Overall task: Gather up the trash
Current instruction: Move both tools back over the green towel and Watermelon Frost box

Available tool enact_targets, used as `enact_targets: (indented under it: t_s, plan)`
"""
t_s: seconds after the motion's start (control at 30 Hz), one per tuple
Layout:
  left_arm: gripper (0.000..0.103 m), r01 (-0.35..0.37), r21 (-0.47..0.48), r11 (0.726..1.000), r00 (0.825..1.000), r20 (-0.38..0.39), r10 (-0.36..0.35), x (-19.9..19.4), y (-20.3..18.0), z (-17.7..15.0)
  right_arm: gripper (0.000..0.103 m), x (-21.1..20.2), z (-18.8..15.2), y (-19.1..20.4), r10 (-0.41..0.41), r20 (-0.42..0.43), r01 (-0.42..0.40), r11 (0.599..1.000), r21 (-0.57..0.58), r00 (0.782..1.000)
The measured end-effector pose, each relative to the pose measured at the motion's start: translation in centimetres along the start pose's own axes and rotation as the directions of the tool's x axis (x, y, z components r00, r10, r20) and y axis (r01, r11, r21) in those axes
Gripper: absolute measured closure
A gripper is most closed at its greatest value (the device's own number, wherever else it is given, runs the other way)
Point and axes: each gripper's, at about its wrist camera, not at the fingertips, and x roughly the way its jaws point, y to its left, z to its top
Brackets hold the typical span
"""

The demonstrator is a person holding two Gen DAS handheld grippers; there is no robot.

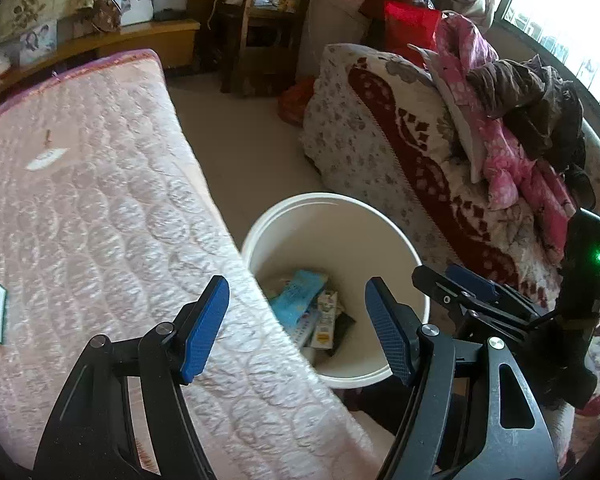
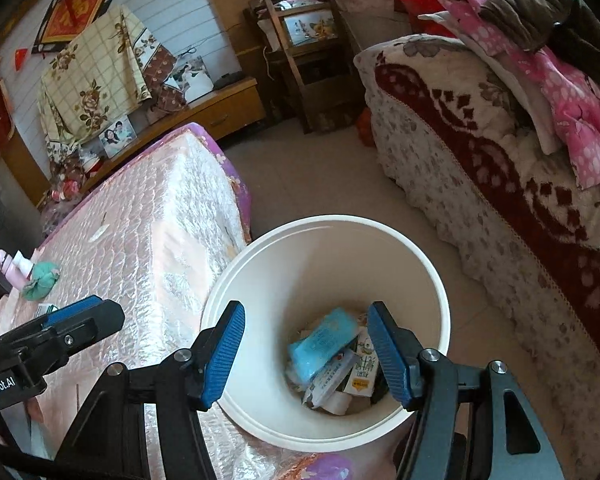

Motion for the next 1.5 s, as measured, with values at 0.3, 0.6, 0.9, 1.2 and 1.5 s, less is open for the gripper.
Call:
enact_targets:
  t_s: [0.3, 0.6, 0.9, 1.2, 1.5]
  plan:
    - [0.033, -0.087, 0.003, 0.996, 0.995, 0.058, 0.086, -2.7, 1.8, -1.0, 0.042, -0.7, -0.7, 2.3, 0.013, 0.004, -0.013, 0.999, -0.045, 1.000]
    - [0.033, -0.157, -0.032, 0.987, 0.982, 0.101, 0.160, -5.5, 5.1, -2.1, 0.040, -1.3, -1.7, 5.9, 0.037, 0.006, -0.037, 0.995, -0.093, 0.999]
    - [0.033, -0.215, -0.102, 0.971, 0.966, 0.124, 0.226, -8.8, 10.3, -3.6, 0.038, -1.5, -2.1, 10.1, 0.073, -0.009, -0.073, 0.985, -0.155, 0.997]
    - [0.033, -0.265, -0.207, 0.942, 0.947, 0.126, 0.295, -11.6, 16.3, -5.3, 0.037, -0.4, -2.5, 15.1, 0.112, -0.037, -0.118, 0.968, -0.224, 0.993]
    - [0.033, -0.315, -0.266, 0.911, 0.928, 0.115, 0.354, -13.7, 20.9, -6.7, 0.037, 1.6, -3.3, 20.5, 0.155, -0.088, -0.174, 0.940, -0.294, 0.984]
